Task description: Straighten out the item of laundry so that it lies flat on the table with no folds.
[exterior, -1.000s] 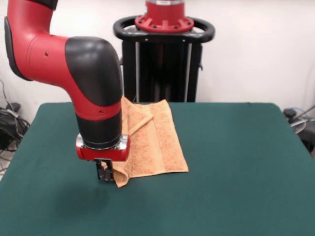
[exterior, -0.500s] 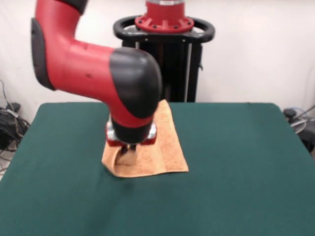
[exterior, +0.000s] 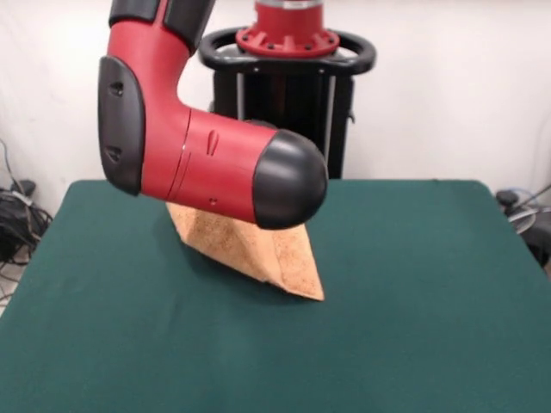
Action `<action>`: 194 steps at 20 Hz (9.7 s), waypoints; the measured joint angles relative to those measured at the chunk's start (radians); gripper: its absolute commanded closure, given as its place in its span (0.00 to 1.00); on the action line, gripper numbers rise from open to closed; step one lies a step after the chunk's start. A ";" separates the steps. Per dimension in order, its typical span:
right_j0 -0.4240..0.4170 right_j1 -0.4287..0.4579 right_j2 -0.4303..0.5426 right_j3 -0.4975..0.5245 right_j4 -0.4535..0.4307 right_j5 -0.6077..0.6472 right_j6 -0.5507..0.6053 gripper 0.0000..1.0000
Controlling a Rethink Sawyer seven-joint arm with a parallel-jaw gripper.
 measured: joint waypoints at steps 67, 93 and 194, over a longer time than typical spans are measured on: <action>-0.462 -0.095 0.145 0.047 0.080 -0.670 0.000 1.00; -0.325 -0.121 0.211 0.125 0.075 -0.740 0.000 0.00; 0.035 0.006 -0.032 0.094 0.221 -0.837 0.000 1.00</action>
